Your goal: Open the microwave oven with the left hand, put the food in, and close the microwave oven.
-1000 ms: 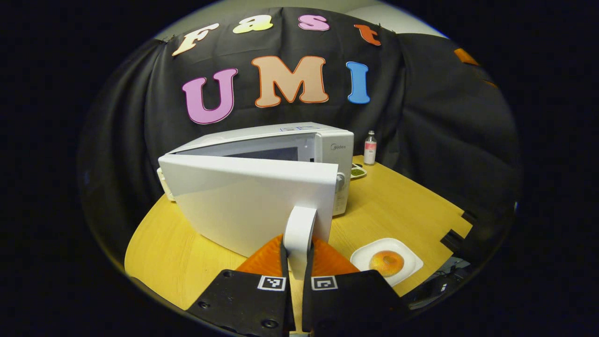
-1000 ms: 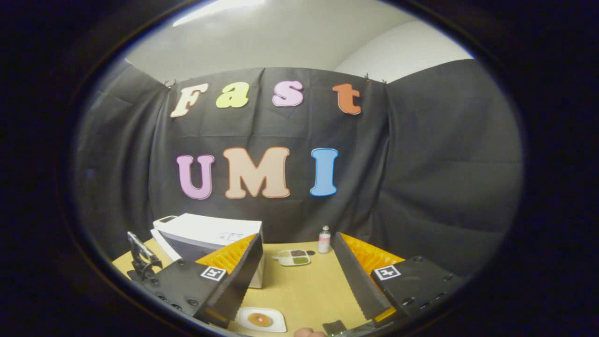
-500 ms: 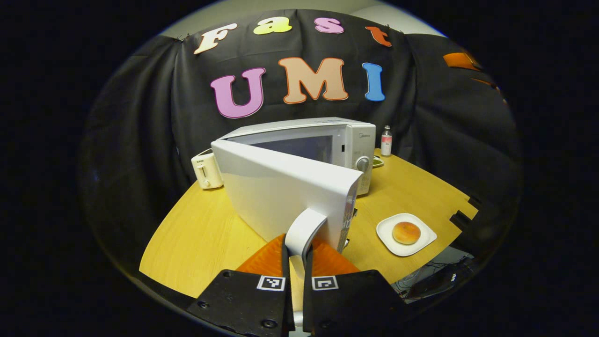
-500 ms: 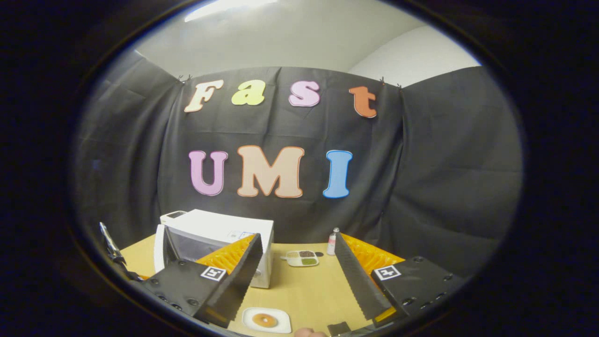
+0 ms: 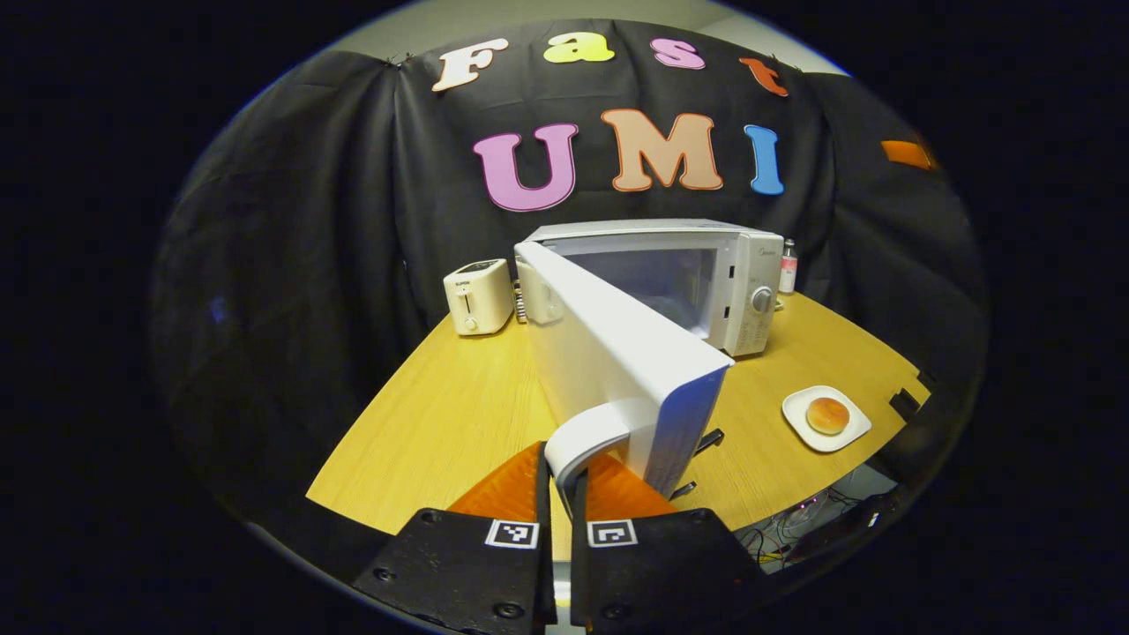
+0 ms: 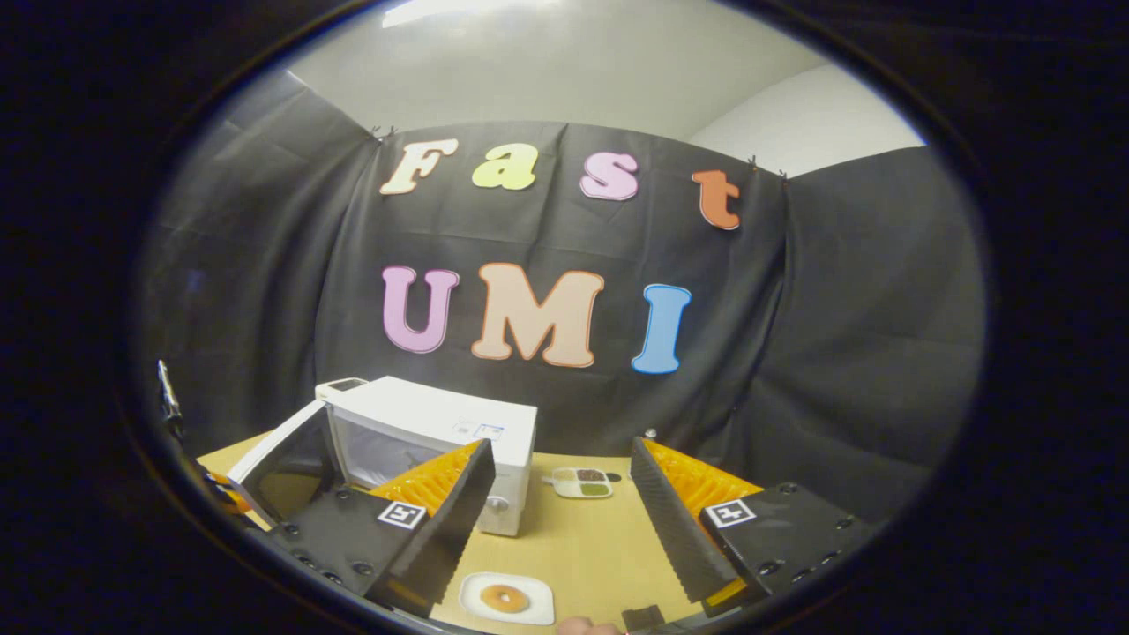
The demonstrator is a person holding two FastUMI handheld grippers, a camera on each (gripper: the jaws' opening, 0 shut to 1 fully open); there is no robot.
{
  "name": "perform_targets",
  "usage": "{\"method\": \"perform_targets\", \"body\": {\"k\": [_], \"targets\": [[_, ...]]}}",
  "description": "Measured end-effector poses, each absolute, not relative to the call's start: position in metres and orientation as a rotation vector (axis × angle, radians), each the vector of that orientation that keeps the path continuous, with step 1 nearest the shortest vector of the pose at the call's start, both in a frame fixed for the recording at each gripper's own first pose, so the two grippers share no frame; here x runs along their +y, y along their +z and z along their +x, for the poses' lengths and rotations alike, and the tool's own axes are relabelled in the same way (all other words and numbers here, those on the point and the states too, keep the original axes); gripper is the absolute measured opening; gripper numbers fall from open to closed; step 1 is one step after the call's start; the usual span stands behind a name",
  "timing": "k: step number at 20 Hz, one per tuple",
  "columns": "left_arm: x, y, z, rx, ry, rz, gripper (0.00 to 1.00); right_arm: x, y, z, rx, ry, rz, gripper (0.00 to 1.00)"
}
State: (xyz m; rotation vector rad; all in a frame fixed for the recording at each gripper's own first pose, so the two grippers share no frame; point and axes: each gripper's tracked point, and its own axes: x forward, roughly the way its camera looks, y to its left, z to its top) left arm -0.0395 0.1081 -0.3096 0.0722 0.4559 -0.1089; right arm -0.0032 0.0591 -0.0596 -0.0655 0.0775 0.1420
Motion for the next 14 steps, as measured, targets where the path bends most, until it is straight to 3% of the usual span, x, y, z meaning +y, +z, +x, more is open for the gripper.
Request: {"method": "perform_targets", "body": {"k": [5,7,8,11,14], "targets": [[0.126,-0.31,-0.04,0.471,-0.089,0.003,0.1,0.075,-0.066,-0.006,0.076,0.153,-0.096,0.97],[0.135,-0.31,-0.044,0.493,-0.062,-0.036,0.36,0.08,-0.073,-0.008,0.083,0.158,-0.112,0.97],[0.136,-0.31,-0.05,0.513,-0.054,-0.053,0.56,0.084,-0.076,-0.008,0.086,0.161,-0.114,0.97],[0.149,-0.291,-0.063,0.468,-0.015,-0.07,0.56,0.092,-0.083,-0.01,0.094,0.169,-0.101,0.97],[0.163,-0.267,-0.073,0.41,0.008,-0.011,0.64,0.098,-0.095,-0.008,0.116,0.176,-0.068,0.97]]}}
